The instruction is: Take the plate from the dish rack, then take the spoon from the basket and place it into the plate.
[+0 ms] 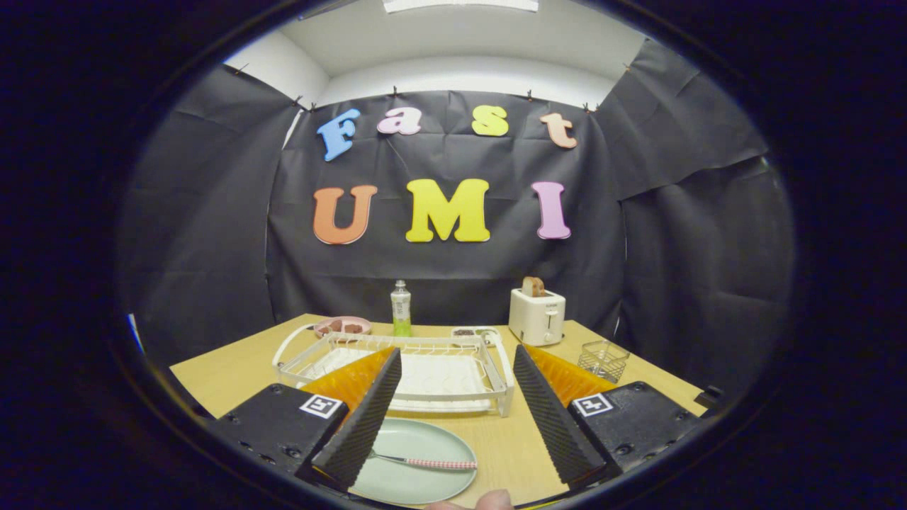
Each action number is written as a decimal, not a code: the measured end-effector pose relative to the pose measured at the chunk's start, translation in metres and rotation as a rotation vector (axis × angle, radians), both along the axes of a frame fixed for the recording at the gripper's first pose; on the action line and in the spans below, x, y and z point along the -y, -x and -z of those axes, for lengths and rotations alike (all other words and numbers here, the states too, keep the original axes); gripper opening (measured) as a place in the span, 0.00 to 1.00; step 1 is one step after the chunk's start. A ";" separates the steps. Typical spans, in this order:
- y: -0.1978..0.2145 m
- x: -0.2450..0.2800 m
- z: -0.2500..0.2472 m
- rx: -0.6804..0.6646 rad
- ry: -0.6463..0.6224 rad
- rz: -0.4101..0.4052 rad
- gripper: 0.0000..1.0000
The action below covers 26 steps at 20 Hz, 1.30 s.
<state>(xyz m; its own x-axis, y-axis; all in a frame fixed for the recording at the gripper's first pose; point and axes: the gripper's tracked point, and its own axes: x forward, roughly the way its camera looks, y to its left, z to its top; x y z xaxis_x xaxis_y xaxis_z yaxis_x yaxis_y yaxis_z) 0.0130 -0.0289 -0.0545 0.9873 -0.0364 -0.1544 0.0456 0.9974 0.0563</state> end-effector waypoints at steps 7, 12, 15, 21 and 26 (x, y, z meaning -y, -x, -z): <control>0.010 -0.020 -0.018 0.052 -0.007 -0.023 1.00; 0.008 -0.017 -0.016 0.057 -0.027 -0.003 1.00; 0.005 -0.012 -0.013 0.052 -0.022 0.014 1.00; -0.001 -0.011 -0.013 0.052 -0.010 0.030 1.00; -0.002 -0.011 -0.016 0.064 -0.003 0.035 1.00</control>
